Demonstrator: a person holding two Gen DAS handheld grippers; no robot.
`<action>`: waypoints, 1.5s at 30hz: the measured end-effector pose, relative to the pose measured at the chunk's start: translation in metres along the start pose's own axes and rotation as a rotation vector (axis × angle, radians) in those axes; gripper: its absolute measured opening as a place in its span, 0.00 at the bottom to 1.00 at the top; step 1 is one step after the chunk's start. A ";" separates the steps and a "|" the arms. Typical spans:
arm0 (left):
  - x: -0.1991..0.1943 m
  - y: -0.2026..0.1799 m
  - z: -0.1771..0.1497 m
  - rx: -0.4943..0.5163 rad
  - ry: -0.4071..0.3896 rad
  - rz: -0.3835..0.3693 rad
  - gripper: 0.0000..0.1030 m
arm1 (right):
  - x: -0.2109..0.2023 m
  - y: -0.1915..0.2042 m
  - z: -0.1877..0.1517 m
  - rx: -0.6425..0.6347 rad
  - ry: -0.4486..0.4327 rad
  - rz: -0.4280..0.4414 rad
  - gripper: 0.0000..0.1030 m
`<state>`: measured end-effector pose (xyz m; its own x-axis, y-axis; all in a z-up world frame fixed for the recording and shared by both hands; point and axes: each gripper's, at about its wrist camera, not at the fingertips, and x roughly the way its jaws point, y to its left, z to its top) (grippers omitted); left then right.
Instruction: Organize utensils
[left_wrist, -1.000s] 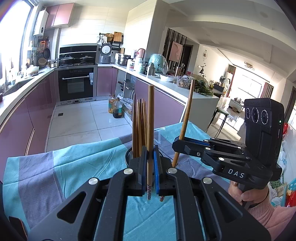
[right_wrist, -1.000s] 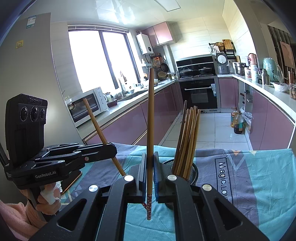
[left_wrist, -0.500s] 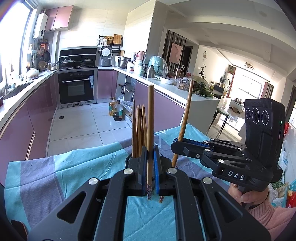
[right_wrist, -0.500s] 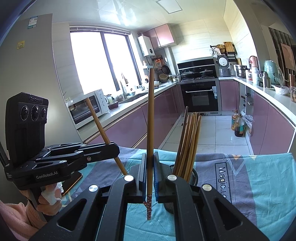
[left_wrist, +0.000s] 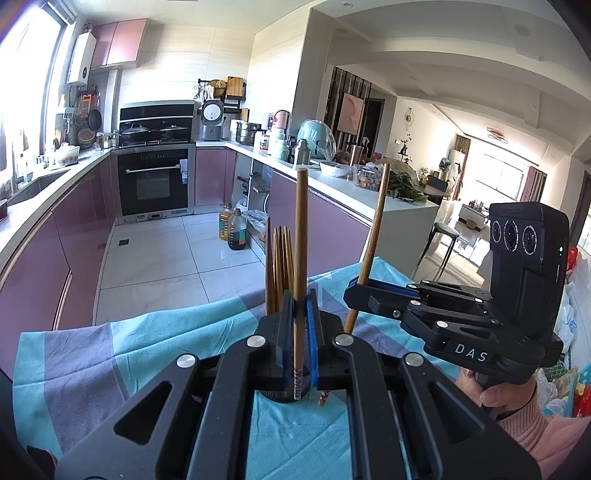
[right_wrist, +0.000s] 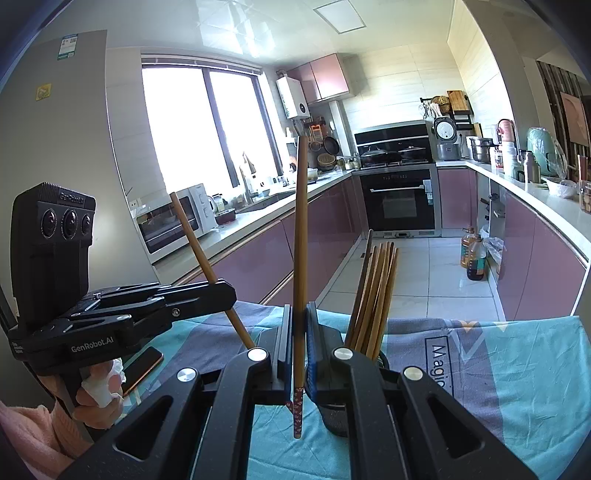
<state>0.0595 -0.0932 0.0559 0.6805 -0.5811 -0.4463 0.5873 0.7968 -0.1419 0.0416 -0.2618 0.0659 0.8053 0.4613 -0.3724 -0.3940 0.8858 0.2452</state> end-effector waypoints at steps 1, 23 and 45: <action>-0.001 0.000 -0.001 0.000 -0.003 0.001 0.07 | 0.000 0.000 0.001 0.000 -0.002 0.000 0.06; -0.006 -0.006 0.008 0.000 -0.042 0.003 0.07 | 0.003 -0.001 0.012 -0.008 -0.017 -0.001 0.06; -0.010 -0.004 0.021 -0.002 -0.041 0.021 0.07 | 0.006 -0.005 0.017 0.006 -0.033 -0.034 0.06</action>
<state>0.0597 -0.0941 0.0797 0.7101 -0.5701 -0.4131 0.5716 0.8094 -0.1346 0.0563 -0.2646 0.0779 0.8325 0.4285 -0.3511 -0.3630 0.9007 0.2385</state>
